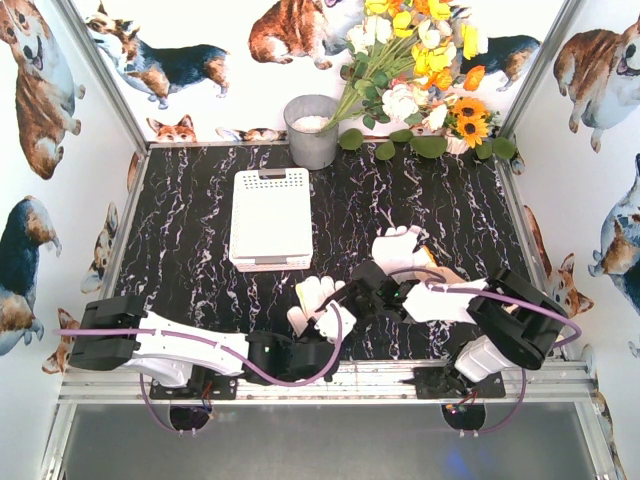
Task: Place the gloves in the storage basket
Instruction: Pair the glove with the glove.
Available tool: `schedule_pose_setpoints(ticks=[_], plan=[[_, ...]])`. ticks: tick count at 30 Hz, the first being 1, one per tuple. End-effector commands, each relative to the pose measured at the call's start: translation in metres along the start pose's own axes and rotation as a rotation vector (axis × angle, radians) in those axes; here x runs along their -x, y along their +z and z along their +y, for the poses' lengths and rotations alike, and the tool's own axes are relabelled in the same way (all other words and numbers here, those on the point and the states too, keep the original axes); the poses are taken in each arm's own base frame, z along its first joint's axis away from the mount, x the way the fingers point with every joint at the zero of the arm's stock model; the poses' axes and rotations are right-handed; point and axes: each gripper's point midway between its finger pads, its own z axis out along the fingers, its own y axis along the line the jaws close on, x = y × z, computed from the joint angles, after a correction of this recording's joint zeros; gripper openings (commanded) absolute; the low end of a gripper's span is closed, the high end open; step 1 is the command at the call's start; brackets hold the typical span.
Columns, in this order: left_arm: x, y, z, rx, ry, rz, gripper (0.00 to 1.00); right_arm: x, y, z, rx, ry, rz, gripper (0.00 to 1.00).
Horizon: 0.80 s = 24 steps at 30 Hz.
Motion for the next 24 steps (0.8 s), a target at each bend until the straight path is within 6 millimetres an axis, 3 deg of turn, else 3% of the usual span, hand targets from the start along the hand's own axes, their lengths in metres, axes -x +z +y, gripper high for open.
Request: schedule_pose_setpoints(ticks=[1, 4, 9, 12, 14, 16, 21, 24], plan=[[0.007, -0.002, -0.014, -0.091, -0.057, -0.015, 0.0, -0.008, 0.009, 0.003, 0.022, -0.015, 0.05, 0.6], [0.009, -0.003, -0.015, -0.114, -0.103, -0.007, 0.03, -0.008, 0.009, 0.005, 0.036, -0.024, 0.05, 0.48], [0.031, -0.008, -0.001, -0.114, -0.264, 0.0, 0.46, -0.003, 0.006, 0.0, 0.025, -0.031, 0.02, 0.21], [0.054, -0.013, 0.013, -0.077, -0.367, 0.009, 0.61, 0.003, 0.006, -0.007, 0.017, -0.024, -0.009, 0.07], [0.07, -0.013, 0.023, -0.041, -0.445, 0.019, 0.64, 0.005, 0.005, -0.009, 0.017, -0.027, -0.023, 0.03], [0.065, -0.011, 0.039, 0.022, -0.522, 0.066, 0.64, 0.007, 0.005, -0.01, 0.019, -0.03, -0.034, 0.0], [0.048, -0.009, 0.069, 0.104, -0.75, 0.107, 0.65, 0.013, -0.001, -0.011, 0.022, -0.046, -0.081, 0.0], [0.016, -0.009, 0.09, 0.183, -0.838, 0.132, 0.64, 0.019, -0.007, -0.014, 0.016, -0.055, -0.122, 0.0]])
